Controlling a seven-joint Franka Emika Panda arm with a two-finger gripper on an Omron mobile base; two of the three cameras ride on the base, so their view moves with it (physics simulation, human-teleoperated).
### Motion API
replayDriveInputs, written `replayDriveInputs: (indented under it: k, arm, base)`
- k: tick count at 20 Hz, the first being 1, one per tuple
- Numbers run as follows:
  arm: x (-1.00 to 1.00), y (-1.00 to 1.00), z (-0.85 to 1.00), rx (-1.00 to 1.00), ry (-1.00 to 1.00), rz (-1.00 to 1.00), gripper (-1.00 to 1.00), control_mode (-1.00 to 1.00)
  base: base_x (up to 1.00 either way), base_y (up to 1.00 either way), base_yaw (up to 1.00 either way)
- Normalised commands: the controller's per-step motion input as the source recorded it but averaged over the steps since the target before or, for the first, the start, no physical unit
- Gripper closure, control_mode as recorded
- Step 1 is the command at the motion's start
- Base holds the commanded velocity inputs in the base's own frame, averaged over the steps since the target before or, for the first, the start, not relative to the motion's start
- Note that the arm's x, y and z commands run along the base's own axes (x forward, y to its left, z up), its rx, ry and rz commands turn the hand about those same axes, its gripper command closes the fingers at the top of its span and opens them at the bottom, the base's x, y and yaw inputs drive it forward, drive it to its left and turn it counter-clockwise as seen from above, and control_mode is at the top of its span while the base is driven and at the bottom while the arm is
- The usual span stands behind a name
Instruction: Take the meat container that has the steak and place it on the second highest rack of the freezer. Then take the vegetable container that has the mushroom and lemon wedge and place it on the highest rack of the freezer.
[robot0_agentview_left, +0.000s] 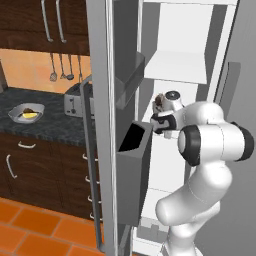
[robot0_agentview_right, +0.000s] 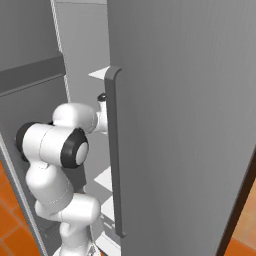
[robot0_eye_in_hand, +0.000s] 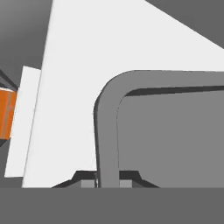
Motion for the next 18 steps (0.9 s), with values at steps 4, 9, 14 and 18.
replayDriveInputs:
  k: [4,9,14,18]
  arm:
    - [0.26,-0.07,-0.01,0.00,0.00,0.00,1.00,-1.00]
    - [0.00,0.00,0.00,0.00,0.00,0.00,1.00,-1.00]
    - [0.00,0.00,0.00,0.00,0.00,0.00,-1.00,-1.00]
    - [0.00,0.00,0.00,0.00,0.00,0.00,-1.00,-1.00]
  base:
    - [0.00,0.00,0.00]
    - [0.00,0.00,0.00]
    - [0.00,0.00,0.00]
    - [0.00,0.00,0.00]
